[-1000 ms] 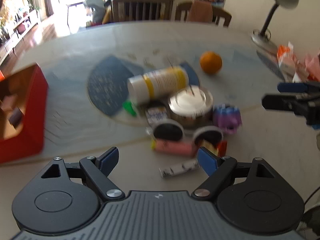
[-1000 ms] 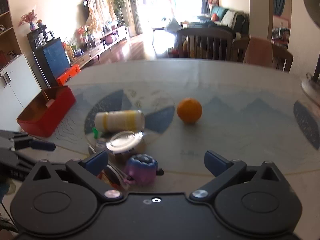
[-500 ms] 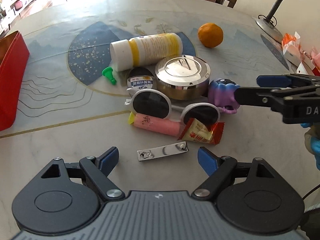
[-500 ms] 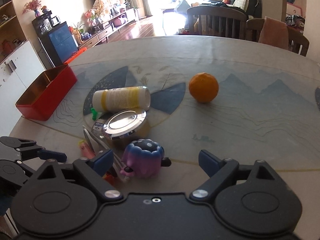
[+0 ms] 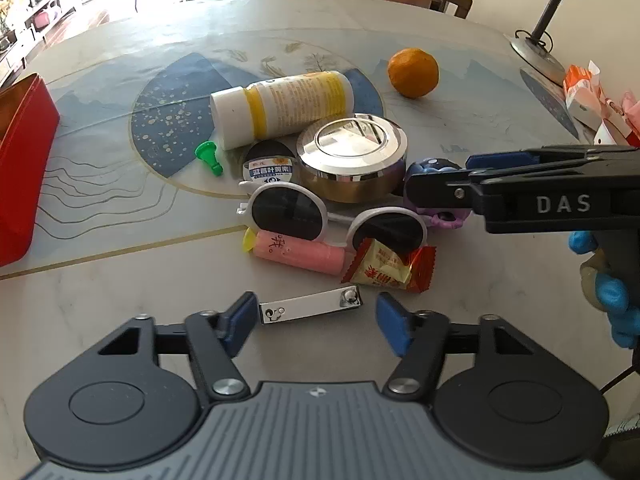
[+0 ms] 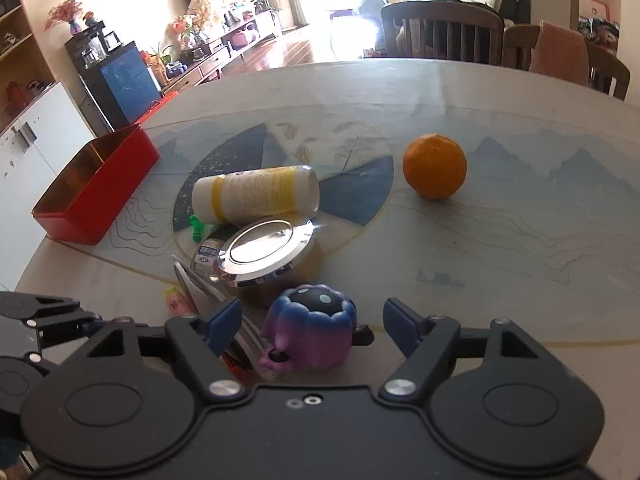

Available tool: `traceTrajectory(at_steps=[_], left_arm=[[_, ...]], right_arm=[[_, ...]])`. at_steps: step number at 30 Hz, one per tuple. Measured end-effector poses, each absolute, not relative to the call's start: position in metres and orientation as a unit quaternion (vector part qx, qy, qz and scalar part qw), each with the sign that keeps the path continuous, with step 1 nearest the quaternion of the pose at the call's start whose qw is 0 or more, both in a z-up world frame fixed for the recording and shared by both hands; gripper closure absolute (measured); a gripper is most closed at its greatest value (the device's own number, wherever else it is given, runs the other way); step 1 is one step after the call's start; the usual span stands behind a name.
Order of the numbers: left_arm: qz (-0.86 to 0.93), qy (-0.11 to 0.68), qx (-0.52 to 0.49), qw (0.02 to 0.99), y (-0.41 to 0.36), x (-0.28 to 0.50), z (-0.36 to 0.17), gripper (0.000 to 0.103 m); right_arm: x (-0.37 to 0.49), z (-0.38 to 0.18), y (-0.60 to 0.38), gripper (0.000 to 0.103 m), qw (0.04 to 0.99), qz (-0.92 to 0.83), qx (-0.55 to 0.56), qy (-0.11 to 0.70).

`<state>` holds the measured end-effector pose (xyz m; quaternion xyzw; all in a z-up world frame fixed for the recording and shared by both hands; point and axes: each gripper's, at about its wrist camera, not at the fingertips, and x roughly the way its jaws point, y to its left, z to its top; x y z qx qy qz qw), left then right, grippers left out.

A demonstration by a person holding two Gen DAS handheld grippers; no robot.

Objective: Organize rigid objects
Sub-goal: 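Grasp the purple squishy toy with the right tool while the left tool grasps the nail clipper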

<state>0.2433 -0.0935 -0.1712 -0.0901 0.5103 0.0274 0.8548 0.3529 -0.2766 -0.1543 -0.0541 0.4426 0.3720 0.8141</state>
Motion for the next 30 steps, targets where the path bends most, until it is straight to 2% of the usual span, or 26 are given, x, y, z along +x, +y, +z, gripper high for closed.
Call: traceTrajectory(at_steps=[1,5,7,11,13,14,18,22,24,26,27,28,30], left_arm=[[0.028,0.51,-0.09,0.855,-0.094,0.243,-0.171,0.046],[0.021,0.508,-0.094,0.856,-0.094,0.241,-0.171,0.047],[0.02,0.508,-0.096,0.856,-0.094,0.24,-0.171,0.048],[0.018,0.505,-0.104,0.857,-0.091,0.239,-0.171,0.05],[0.021,0.506,-0.104,0.856,-0.09,0.238,-0.171,0.071],[0.021,0.506,-0.104,0.856,-0.089,0.238,-0.171,0.071],[0.013,0.507,-0.107,0.855,-0.087,0.237,-0.17,0.071],[0.01,0.509,-0.103,0.854,-0.089,0.236,-0.17,0.071],[0.009,0.51,-0.096,0.855,-0.09,0.236,-0.17,0.069],[0.005,0.508,-0.08,0.857,-0.093,0.237,-0.17,0.04],[0.003,0.503,-0.065,0.862,-0.095,0.237,-0.17,0.034],[0.0,0.498,-0.052,0.865,-0.098,0.237,-0.17,0.032],[-0.002,0.507,-0.046,0.86,-0.1,0.242,-0.175,0.031]], right_arm=[[0.354,-0.155,-0.276,0.028,0.813,0.372,-0.05,0.446],[0.352,-0.156,-0.275,0.036,0.814,0.364,-0.048,0.45],[0.351,-0.156,-0.276,0.045,0.82,0.355,-0.051,0.446],[0.35,-0.154,-0.278,0.048,0.821,0.354,-0.047,0.446],[0.346,-0.153,-0.277,0.049,0.825,0.351,-0.059,0.44],[0.345,-0.153,-0.277,0.054,0.826,0.35,-0.061,0.437],[0.343,-0.148,-0.279,0.061,0.828,0.354,-0.057,0.432],[0.344,-0.147,-0.279,0.059,0.823,0.359,-0.059,0.436],[0.345,-0.148,-0.278,0.057,0.823,0.356,-0.062,0.438],[0.345,-0.15,-0.277,0.051,0.822,0.356,-0.064,0.44],[0.345,-0.151,-0.278,0.043,0.822,0.355,-0.065,0.441],[0.346,-0.152,-0.277,0.038,0.822,0.354,-0.067,0.441],[0.346,-0.153,-0.277,0.037,0.822,0.353,-0.07,0.442]])
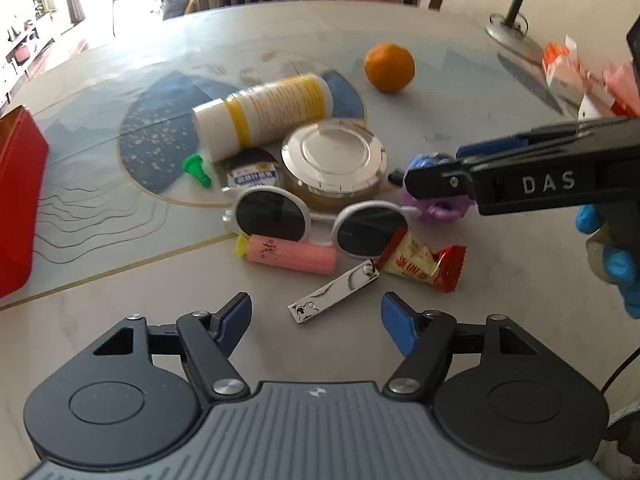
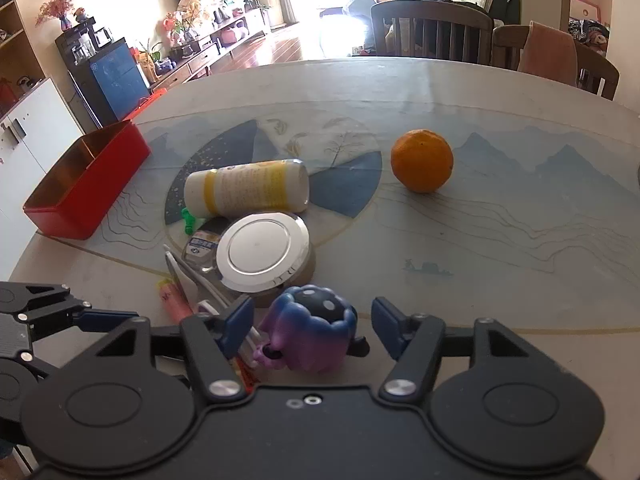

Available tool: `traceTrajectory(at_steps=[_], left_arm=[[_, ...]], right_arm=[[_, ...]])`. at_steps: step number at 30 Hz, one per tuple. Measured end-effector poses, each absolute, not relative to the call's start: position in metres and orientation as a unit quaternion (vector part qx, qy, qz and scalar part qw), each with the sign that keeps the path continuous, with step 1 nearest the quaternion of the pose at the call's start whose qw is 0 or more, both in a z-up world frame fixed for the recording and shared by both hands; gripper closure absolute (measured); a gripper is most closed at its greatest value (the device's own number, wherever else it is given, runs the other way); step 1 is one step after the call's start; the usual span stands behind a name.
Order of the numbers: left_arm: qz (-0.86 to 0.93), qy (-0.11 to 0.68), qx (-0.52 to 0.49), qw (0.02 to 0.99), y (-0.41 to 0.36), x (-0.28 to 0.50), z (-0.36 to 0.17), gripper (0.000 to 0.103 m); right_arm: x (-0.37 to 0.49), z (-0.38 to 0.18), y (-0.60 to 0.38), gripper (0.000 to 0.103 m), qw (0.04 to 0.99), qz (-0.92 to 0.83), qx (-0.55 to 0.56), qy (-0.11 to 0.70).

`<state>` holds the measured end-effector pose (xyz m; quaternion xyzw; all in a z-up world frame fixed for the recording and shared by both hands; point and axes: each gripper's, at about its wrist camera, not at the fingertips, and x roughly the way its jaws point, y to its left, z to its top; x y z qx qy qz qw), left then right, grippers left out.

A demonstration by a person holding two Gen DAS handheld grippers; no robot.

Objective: Organize rigid objects
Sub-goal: 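Grasp the purple squishy toy with the right tool while the left tool grasps the nail clipper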

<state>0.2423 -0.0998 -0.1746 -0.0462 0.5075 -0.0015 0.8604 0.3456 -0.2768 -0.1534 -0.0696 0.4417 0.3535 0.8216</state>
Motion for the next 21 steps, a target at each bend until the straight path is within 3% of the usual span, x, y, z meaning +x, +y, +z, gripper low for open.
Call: traceTrajectory(at_steps=[9,13,17,21], left_arm=[[-0.01,0.506,-0.049,0.861,-0.112,0.257,-0.175,0.03],[-0.01,0.501,-0.02,0.865,-0.119,0.256,-0.174,0.053],[-0.013,0.499,0.006,0.866,-0.127,0.254,-0.175,0.068],[-0.016,0.495,0.031,0.868,-0.135,0.251,-0.175,0.071]], right_arm=[[0.351,-0.163,-0.278,0.037,0.813,0.351,-0.057,0.461],[0.354,-0.166,-0.279,0.038,0.809,0.354,-0.048,0.467],[0.356,-0.167,-0.279,0.041,0.805,0.36,-0.043,0.469],[0.354,-0.168,-0.28,0.043,0.804,0.362,-0.04,0.47]])
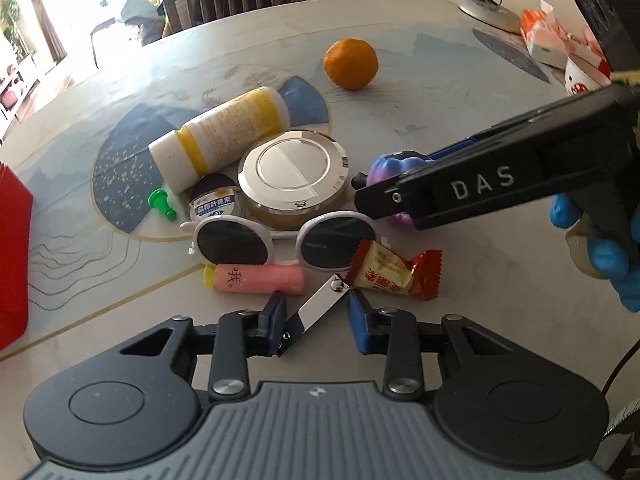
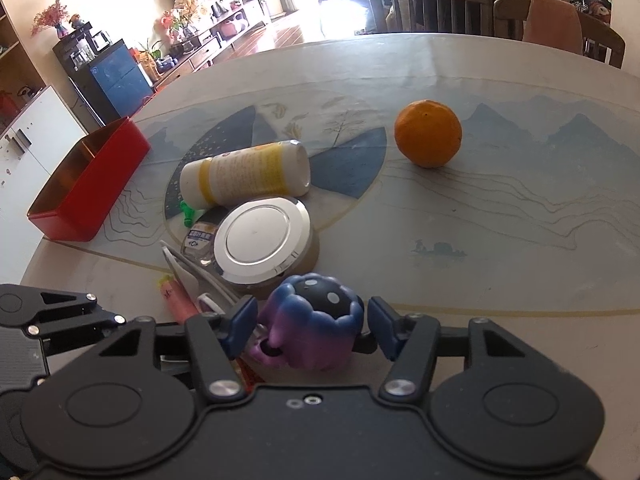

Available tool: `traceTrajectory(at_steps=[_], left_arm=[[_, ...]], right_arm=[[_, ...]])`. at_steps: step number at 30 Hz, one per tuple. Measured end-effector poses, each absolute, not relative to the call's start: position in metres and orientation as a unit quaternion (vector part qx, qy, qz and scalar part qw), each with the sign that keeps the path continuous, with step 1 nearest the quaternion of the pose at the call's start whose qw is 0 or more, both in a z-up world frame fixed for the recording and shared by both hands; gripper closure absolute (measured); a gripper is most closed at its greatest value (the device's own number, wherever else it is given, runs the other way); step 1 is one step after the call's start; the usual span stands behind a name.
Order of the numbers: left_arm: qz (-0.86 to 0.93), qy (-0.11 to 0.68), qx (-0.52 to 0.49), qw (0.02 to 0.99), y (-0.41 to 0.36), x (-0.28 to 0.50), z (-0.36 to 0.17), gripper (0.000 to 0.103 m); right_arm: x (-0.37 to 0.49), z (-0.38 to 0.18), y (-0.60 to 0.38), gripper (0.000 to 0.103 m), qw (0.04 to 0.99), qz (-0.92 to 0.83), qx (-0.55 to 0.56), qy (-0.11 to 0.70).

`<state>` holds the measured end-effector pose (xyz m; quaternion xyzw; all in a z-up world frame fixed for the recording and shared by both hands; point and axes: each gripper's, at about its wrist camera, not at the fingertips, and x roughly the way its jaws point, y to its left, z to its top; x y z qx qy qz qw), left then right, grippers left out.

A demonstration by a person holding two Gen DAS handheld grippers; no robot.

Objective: Organize rigid objects
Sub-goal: 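Grasp the purple squishy toy with the right tool while the left tool grasps the nail clipper, then carry the toy and clipper over the red tin and release both inside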

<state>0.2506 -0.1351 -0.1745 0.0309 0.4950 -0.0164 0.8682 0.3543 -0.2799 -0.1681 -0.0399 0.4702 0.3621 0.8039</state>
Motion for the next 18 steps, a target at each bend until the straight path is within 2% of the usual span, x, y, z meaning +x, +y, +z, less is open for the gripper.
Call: traceTrajectory(at_steps=[2,4,18], left_arm=[[-0.015,0.492,0.042,0.869,-0.138,0.249,-0.174,0.085],[-0.011,0.492,0.042,0.869,-0.137,0.247,-0.174,0.092],[0.015,0.471,-0.053,0.881,-0.097,0.234,-0.148,0.092]], right_arm=[[0.352,-0.167,-0.282,0.043,0.806,0.361,-0.038,0.468],[0.349,-0.166,-0.285,0.043,0.809,0.362,-0.038,0.463],[0.329,-0.133,-0.307,0.044,0.83,0.352,-0.029,0.431]])
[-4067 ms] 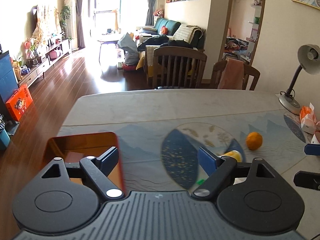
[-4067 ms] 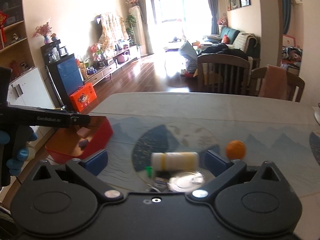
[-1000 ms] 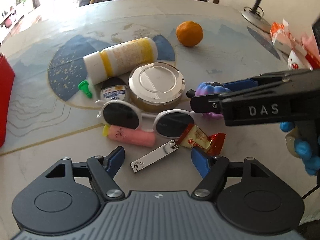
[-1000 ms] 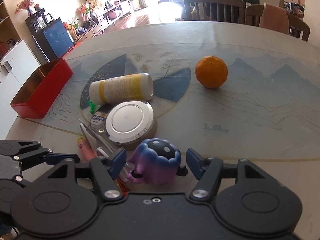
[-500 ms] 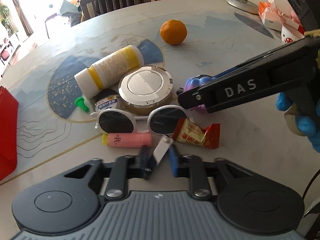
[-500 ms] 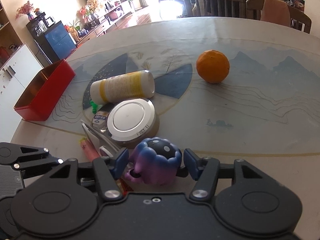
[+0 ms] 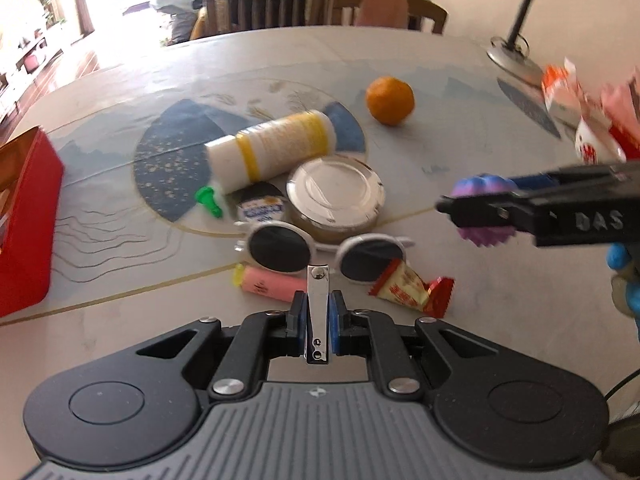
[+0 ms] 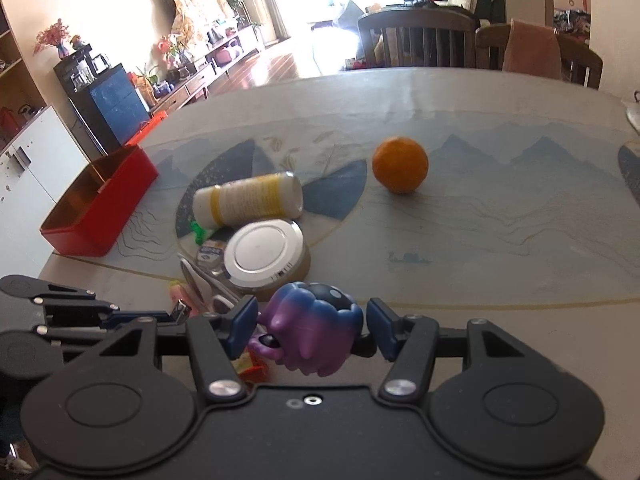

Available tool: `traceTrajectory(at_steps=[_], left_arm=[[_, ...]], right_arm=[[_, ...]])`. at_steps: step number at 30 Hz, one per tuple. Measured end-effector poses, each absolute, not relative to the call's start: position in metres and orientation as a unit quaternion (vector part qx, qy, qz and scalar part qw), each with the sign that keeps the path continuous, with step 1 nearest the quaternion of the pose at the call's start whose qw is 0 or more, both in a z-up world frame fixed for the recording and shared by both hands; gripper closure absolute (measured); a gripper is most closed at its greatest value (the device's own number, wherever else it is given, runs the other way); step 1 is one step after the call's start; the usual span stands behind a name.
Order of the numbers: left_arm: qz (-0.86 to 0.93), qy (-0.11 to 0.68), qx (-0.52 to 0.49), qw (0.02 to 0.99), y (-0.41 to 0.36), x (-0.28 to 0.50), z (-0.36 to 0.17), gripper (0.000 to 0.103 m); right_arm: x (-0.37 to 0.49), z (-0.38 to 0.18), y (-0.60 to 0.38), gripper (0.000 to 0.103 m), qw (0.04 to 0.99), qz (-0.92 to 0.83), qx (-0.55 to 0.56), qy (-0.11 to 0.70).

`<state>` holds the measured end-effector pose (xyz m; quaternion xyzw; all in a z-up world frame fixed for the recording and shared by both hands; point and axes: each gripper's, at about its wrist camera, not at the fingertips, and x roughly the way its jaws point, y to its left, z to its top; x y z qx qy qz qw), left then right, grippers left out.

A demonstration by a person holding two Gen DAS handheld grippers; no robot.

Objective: Organize rigid objects
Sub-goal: 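Carry the toy and clipper over the red tin and release both inside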

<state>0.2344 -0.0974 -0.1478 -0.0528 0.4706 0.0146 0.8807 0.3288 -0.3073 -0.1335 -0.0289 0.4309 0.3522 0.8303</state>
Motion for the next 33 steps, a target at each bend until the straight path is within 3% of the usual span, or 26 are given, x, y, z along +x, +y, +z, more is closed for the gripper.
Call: traceTrajectory(at_steps=[15,33], left_arm=[[0.065,0.409,-0.108,0.904,-0.019,0.219,-0.091,0.092],[0.14,0.389,-0.132,0.901,0.133,0.187,-0.067,0.092]], right_arm=[[0.309,-0.068,-0.257,0.043,0.846,0.392,-0.063,0.356],[0.281,-0.034,-0.098,0.043,0.823,0.464,-0.095,0.314]])
